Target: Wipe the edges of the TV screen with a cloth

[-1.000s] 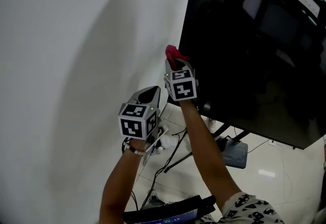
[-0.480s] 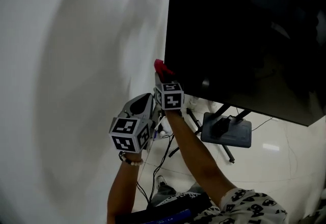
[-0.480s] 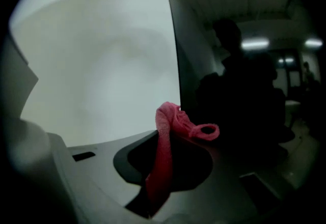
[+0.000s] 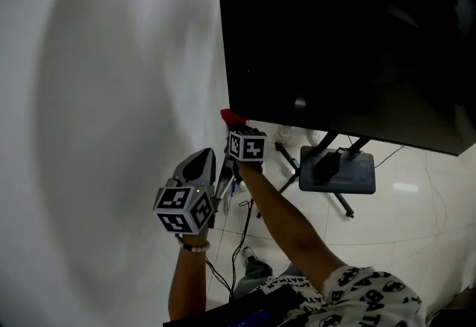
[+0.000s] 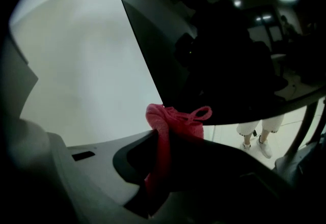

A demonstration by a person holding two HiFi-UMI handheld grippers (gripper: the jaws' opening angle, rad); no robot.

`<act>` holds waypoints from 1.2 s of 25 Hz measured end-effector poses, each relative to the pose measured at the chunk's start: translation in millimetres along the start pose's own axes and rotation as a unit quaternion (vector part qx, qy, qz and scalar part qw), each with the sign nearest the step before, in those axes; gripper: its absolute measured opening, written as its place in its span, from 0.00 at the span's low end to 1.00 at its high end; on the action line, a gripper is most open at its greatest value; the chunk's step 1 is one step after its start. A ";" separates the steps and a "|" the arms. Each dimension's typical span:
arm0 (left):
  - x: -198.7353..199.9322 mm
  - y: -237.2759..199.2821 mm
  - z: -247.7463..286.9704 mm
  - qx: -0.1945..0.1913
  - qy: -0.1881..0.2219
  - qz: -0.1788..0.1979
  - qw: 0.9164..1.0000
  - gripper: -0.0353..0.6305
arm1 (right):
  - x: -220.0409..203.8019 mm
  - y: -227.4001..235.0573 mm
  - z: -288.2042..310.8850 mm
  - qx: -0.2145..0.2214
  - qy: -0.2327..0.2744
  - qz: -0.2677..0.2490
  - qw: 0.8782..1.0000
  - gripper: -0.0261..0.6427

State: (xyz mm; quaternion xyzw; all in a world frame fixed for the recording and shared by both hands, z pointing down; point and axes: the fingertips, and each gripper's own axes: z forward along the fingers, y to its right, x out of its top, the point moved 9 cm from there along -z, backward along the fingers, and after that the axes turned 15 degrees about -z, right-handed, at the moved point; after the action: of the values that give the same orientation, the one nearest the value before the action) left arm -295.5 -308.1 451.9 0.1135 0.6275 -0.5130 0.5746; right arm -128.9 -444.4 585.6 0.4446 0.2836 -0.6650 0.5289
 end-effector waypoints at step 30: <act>-54.2 71.3 94.9 -0.065 -0.103 0.012 0.993 0.04 | -41.4 150.7 -122.5 -0.124 0.005 0.071 0.990 0.13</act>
State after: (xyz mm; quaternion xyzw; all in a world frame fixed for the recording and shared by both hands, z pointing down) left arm -168.9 -325.5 478.4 0.0303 0.5958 -0.4731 0.6483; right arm 52.6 -364.0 582.2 0.3982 0.3340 -0.5834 0.6242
